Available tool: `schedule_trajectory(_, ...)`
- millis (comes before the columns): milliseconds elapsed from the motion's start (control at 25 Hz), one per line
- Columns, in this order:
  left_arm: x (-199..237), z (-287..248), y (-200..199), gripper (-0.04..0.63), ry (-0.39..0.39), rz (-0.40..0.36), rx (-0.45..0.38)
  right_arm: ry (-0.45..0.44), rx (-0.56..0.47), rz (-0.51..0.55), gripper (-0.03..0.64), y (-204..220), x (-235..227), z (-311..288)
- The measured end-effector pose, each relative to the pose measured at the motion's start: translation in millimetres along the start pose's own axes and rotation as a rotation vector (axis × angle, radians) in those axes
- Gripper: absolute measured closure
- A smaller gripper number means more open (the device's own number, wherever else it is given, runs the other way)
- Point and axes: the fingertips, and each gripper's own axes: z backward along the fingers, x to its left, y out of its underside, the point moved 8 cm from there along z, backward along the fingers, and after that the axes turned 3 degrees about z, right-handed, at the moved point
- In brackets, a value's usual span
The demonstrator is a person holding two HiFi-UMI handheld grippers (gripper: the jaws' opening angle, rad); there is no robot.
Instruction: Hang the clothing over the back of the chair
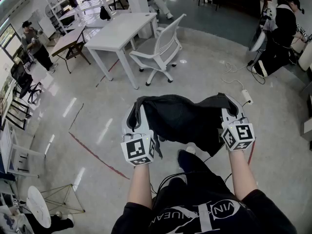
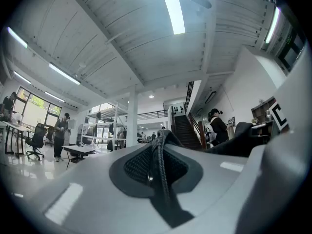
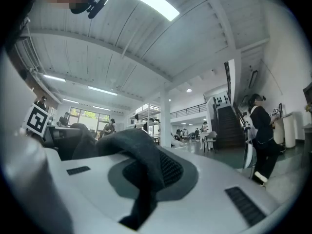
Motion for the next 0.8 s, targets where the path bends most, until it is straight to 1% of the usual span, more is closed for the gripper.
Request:
schedule_trajectory(200, 5.5, -30.5, 12.9, 0.554, -0.008, -0.018, 0.027, -0.003, 0.011, -0.015, 0.595, 21.7, -7.1, -30.3)
schedule_trajectory(400, 17.2, -65.8, 23.3, 0.554, -0.048, -0.013, 0.054, -0.044, 0.035, -0.005, 0.595, 35.9, -12.4, -73.8)
schedule_trajectory(560, 26.0, -97.6, 30.1, 0.554, -0.071, -0.022, 0.081, -0.068, 0.043, 0.006, 0.595, 40.5, -20.1, -111.6)
schedule_trajectory(800, 34.2, -147.5, 35.0, 0.554, -0.097, -0.01, 0.09, -0.096, 0.048, 0.028, 0.595, 39.6, -36.7, -164.2)
